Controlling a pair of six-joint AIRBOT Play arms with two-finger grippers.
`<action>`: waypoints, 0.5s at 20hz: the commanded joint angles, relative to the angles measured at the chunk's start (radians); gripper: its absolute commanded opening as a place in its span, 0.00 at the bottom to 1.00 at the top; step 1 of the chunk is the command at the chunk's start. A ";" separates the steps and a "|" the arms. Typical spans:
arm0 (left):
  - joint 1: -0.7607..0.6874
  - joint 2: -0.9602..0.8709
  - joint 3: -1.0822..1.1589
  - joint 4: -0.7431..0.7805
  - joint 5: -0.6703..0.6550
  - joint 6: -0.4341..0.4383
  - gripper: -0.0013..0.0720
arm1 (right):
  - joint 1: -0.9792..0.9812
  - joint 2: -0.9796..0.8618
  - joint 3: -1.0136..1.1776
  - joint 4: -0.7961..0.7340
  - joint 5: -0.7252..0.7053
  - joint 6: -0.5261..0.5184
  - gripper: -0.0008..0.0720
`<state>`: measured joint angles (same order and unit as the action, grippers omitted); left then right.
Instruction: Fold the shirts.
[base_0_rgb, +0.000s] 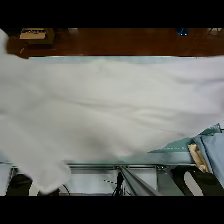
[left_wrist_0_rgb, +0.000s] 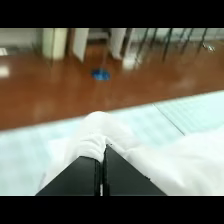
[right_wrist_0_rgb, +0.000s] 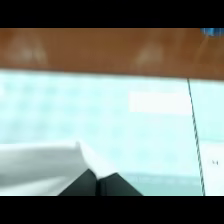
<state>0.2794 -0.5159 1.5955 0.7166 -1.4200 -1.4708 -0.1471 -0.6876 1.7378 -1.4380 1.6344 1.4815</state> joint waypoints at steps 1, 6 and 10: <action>0.000 0.005 -0.216 -0.111 -0.019 -0.052 0.04 | 0.001 -0.124 -0.001 -0.011 0.135 -0.058 0.04; -0.017 -0.028 -0.684 -0.179 0.284 0.085 0.04 | 0.001 -0.456 -0.001 0.019 0.040 -0.079 0.04; -0.159 -0.171 -0.932 -0.194 0.594 0.231 0.04 | 0.002 -0.716 -0.001 0.188 -0.116 -0.072 0.04</action>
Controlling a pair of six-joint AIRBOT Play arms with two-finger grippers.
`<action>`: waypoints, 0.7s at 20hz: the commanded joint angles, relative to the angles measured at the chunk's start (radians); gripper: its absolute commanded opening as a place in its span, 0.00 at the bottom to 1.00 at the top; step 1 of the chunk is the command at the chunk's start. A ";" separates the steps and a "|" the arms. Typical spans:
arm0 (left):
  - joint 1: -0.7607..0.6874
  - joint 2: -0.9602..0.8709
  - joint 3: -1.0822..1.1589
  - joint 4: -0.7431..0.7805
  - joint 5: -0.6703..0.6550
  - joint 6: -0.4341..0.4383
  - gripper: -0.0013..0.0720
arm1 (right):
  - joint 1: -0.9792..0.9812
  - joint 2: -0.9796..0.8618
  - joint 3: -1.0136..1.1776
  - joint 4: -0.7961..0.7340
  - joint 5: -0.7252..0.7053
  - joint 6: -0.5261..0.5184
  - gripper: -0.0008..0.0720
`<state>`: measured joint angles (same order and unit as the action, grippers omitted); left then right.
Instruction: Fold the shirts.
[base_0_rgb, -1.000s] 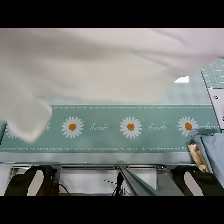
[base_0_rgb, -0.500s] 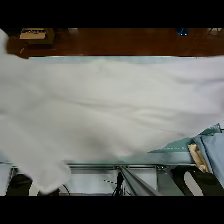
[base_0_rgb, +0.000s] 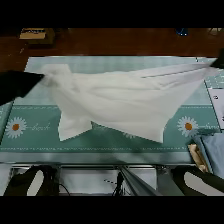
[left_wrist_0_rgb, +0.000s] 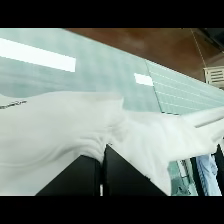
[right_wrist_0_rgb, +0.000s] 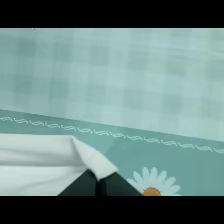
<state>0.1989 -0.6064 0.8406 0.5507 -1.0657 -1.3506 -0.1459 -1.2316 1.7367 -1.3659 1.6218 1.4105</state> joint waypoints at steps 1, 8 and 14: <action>-0.126 -0.135 -0.201 -0.028 0.340 0.149 0.04 | 0.000 -0.221 0.000 0.157 -0.142 0.003 0.04; -0.394 -0.506 -0.173 -0.028 0.850 0.213 0.04 | 0.000 -0.435 0.000 0.290 -0.343 0.018 0.04; -0.352 -0.566 -0.139 -0.020 0.870 0.233 0.30 | -0.009 -0.468 0.010 0.285 -0.338 0.011 0.44</action>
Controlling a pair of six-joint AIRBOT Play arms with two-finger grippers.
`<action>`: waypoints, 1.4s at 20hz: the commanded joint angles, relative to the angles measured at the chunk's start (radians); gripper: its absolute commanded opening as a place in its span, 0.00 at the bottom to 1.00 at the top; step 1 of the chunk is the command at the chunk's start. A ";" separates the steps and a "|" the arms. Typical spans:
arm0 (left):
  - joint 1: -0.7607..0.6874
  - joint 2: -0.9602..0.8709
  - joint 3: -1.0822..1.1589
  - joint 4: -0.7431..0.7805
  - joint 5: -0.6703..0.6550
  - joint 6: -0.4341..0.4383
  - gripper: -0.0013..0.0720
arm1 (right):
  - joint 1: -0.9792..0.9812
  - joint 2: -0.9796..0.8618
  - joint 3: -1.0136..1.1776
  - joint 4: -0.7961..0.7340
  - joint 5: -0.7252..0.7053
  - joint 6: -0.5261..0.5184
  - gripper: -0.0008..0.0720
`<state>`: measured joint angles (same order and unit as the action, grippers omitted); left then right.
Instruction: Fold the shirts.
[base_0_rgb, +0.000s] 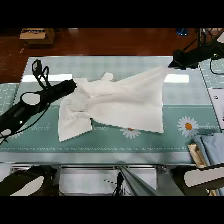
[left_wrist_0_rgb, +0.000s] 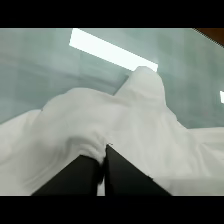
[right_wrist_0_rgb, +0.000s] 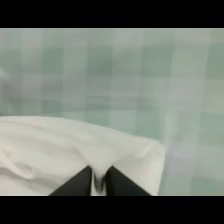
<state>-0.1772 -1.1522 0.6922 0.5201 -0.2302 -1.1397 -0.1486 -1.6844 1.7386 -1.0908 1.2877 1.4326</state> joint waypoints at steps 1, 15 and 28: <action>0.078 0.006 0.017 0.036 -0.015 0.057 0.50 | -0.019 -0.003 0.018 0.006 0.037 -0.047 0.63; 0.637 -0.187 0.043 0.198 -0.805 0.029 0.56 | -0.186 0.121 -0.097 -0.221 0.223 -0.064 0.63; 0.443 -0.305 0.052 0.153 -0.537 0.118 0.42 | -0.186 0.134 -0.130 -0.159 0.253 -0.069 0.63</action>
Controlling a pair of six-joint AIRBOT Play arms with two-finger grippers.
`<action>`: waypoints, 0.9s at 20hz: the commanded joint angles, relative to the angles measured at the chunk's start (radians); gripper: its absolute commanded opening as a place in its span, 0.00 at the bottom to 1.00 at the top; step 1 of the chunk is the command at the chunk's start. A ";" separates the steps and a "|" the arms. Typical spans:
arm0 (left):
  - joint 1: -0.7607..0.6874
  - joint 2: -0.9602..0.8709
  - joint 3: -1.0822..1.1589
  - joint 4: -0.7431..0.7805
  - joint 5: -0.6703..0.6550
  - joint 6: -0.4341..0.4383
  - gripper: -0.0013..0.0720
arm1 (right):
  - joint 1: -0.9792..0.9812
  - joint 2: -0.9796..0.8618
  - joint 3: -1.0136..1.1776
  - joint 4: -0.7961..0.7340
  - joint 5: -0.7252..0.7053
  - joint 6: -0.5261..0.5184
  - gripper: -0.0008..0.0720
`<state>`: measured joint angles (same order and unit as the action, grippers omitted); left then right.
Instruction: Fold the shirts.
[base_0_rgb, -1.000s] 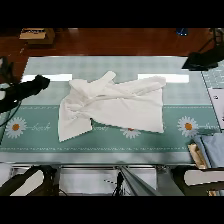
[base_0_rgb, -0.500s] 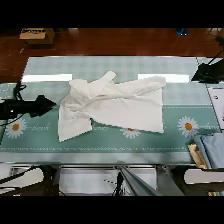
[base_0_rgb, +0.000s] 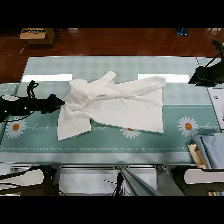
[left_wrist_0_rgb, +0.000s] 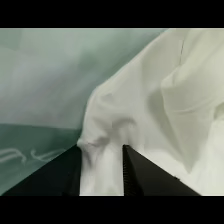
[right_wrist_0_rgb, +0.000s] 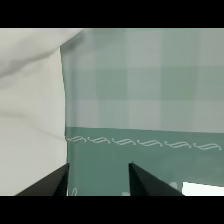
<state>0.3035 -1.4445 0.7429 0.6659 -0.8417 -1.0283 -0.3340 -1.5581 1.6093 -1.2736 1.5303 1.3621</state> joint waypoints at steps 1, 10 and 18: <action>-0.048 -0.017 0.006 0.007 0.073 0.006 0.33 | -0.001 0.013 -0.001 0.026 0.011 0.002 0.63; -0.030 -0.019 0.014 0.008 -0.046 0.006 0.04 | -0.066 0.077 -0.092 0.001 0.088 -0.007 0.63; -0.010 -0.011 0.014 0.005 -0.125 0.048 0.04 | -0.104 0.274 -0.769 0.135 -0.105 -0.055 0.69</action>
<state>0.2897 -1.4605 0.7555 0.6804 -0.9394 -0.9970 -0.4416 -1.3449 1.0443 -1.1885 1.5082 1.3327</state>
